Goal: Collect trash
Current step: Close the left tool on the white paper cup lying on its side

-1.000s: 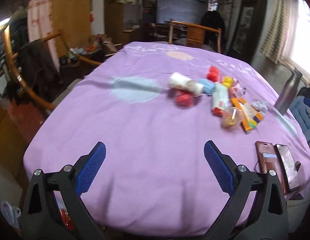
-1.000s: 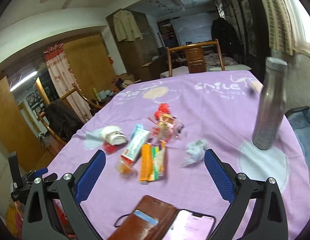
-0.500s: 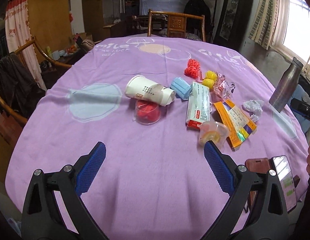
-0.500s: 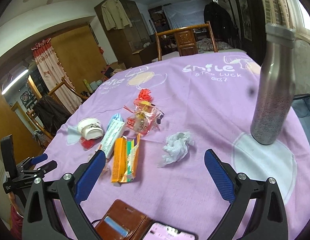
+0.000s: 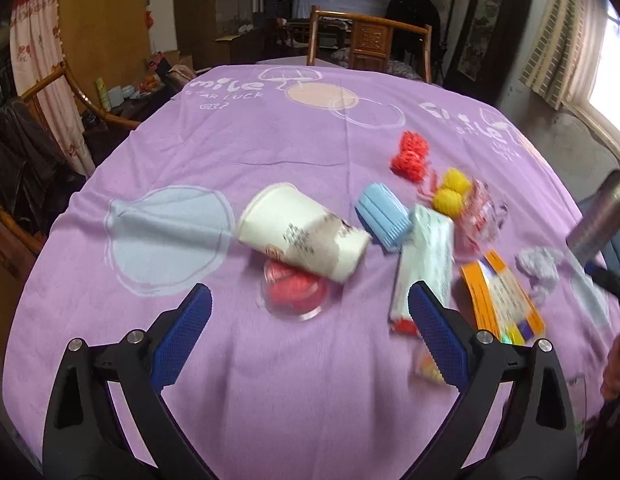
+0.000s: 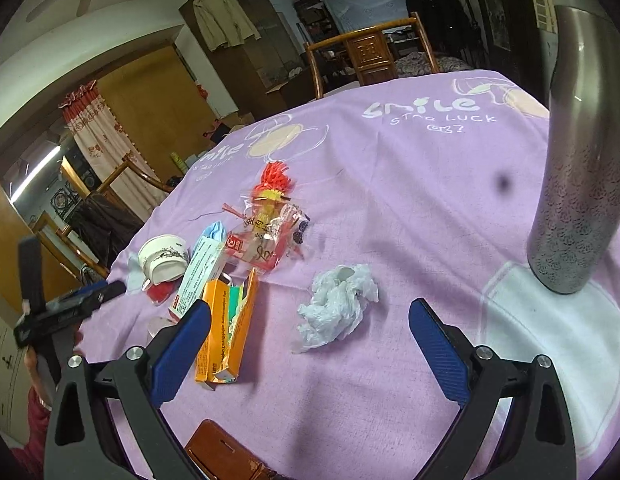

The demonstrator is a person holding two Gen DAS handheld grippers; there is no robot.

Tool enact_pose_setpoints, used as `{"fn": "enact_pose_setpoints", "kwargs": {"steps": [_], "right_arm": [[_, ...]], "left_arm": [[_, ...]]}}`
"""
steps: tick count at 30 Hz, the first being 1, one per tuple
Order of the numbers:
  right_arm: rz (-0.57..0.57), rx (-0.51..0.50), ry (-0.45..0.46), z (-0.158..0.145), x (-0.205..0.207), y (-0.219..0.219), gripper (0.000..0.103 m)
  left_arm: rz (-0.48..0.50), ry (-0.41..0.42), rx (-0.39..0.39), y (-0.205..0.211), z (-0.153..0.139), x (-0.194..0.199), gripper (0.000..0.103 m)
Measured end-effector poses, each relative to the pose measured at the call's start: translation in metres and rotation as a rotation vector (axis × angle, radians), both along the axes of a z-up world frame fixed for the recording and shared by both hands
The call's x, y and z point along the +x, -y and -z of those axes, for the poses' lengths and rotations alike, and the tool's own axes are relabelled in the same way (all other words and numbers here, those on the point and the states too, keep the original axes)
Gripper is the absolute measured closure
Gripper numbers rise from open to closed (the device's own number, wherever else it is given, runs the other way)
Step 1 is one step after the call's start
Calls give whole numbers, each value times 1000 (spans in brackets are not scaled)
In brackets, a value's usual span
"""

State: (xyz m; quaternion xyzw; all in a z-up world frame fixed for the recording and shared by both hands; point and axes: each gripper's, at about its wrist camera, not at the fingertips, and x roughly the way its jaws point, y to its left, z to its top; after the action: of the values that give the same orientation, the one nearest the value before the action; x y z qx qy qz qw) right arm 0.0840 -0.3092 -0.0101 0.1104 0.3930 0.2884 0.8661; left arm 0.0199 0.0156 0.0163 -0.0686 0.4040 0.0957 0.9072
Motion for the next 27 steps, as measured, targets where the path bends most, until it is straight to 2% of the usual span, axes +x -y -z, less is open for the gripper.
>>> {"fn": "enact_pose_setpoints", "kwargs": {"steps": [4, 8, 11, 19, 27], "right_arm": [[-27, -4, -10, 4, 0, -5, 6], [-25, -47, 6, 6, -1, -9, 6], [-23, -44, -2, 9, 1, -9, 6], [-21, -52, -31, 17, 7, -8, 6], [0, -84, -39, 22, 11, -8, 6]], "left_arm": [[-35, -20, -51, -13, 5, 33, 8], [-77, -42, -75, -22, 12, 61, 8], [-118, -54, -97, -28, 20, 75, 8], [-107, -66, -117, -32, 39, 81, 8], [-101, -43, -95, -34, 35, 78, 8]]}}
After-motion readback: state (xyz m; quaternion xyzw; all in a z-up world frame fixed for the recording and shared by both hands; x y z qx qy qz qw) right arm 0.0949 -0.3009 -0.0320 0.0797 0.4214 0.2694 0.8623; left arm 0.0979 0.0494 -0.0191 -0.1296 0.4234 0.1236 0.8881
